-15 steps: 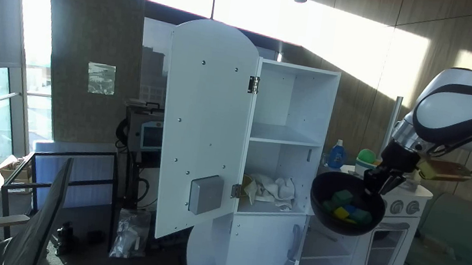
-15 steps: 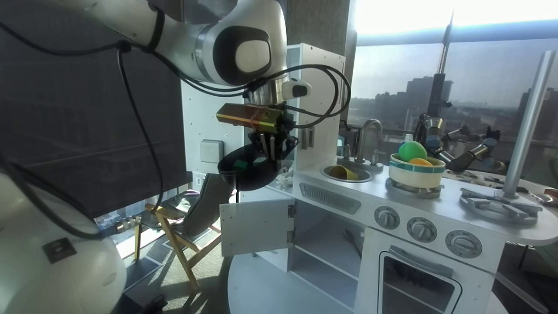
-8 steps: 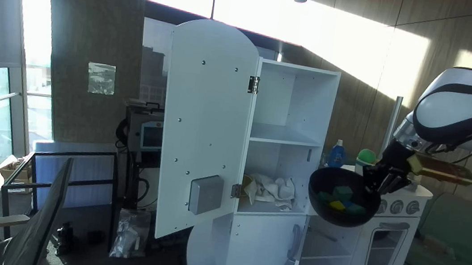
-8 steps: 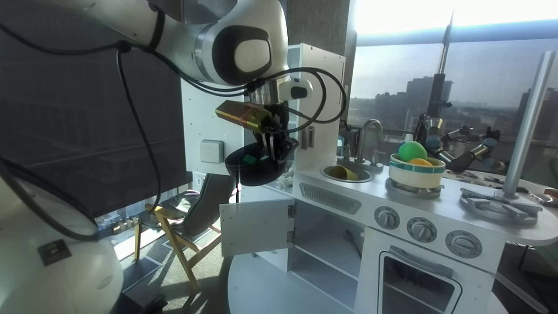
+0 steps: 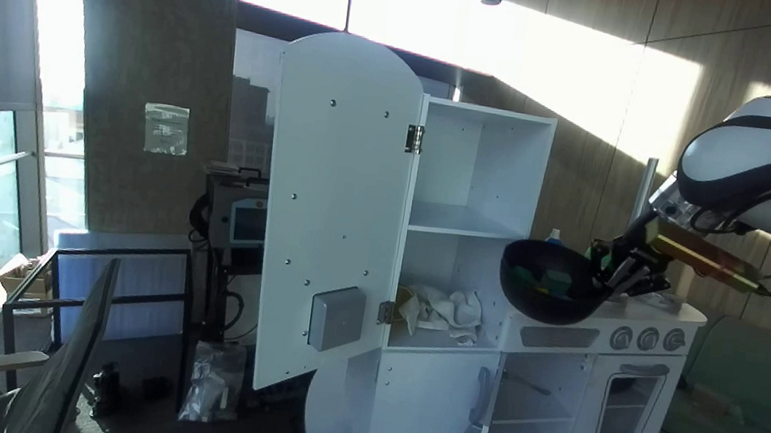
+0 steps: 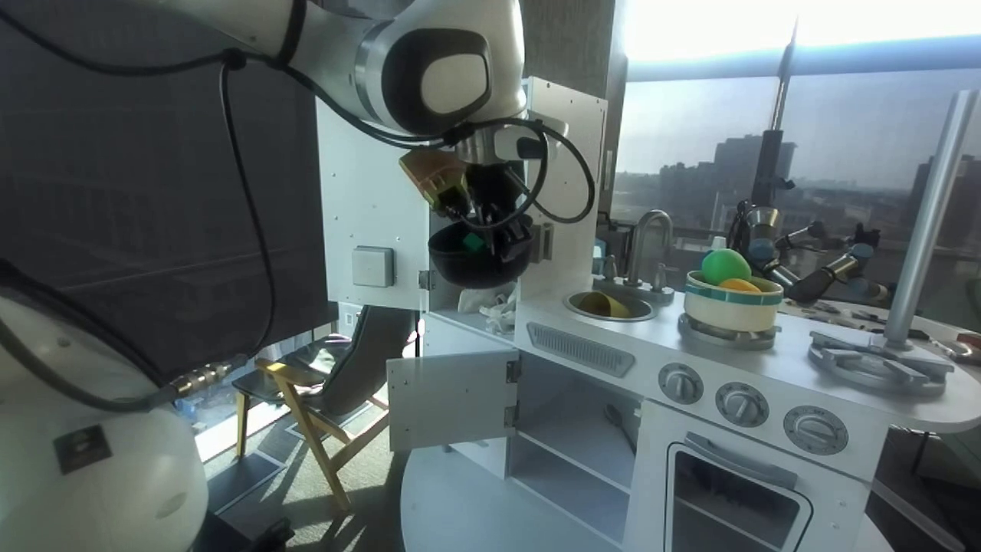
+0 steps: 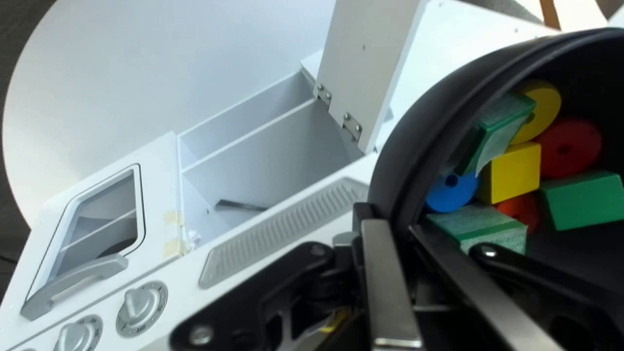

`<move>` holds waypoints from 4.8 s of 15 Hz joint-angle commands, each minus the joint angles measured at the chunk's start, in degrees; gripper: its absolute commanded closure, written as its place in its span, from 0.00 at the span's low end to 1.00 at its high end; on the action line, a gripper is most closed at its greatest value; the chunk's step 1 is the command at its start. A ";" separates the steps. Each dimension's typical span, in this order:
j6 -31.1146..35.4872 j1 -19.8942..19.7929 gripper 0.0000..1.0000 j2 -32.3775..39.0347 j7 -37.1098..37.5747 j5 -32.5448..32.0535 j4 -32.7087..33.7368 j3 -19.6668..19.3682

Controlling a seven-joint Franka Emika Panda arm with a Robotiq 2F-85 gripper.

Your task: Open the middle cabinet door, take the black bowl off the shelf and place it in the sink then close the cabinet door

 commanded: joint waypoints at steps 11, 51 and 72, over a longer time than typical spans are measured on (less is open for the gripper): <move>-8.19 -9.92 0.95 30.65 19.42 -6.47 41.43 -0.37; -25.90 -3.01 0.00 34.11 -5.58 -13.43 38.15 -4.02; -27.48 -0.08 0.00 30.49 -27.38 -22.89 27.09 -2.81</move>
